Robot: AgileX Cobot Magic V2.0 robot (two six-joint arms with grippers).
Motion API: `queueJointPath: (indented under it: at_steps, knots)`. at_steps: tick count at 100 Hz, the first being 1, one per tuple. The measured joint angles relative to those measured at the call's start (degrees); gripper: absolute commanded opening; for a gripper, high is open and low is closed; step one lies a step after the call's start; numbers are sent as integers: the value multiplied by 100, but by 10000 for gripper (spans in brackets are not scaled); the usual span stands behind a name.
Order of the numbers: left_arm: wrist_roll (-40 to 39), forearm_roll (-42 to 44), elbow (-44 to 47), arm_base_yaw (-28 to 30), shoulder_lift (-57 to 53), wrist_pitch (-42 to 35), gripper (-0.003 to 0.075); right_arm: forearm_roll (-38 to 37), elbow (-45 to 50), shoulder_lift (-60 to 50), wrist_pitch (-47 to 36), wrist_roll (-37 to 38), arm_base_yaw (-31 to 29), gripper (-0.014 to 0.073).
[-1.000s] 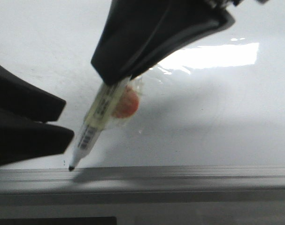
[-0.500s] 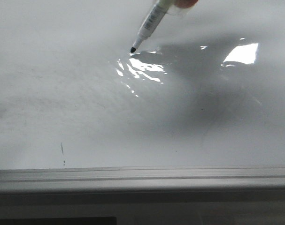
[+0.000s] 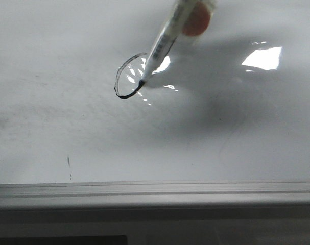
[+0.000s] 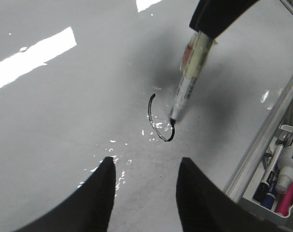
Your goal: Write number 9 on whiteboard
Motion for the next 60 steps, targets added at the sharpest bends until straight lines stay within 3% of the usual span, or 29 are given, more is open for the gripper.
queueJointPath:
  at_steps: [24,60]
  knots:
    - [0,-24,0,0,0,31,283,-138,-164,-24,-55,-12,-76,-53]
    - [0,-47,0,0,238,-362,283,313,614,-46,300,-12,190,-53]
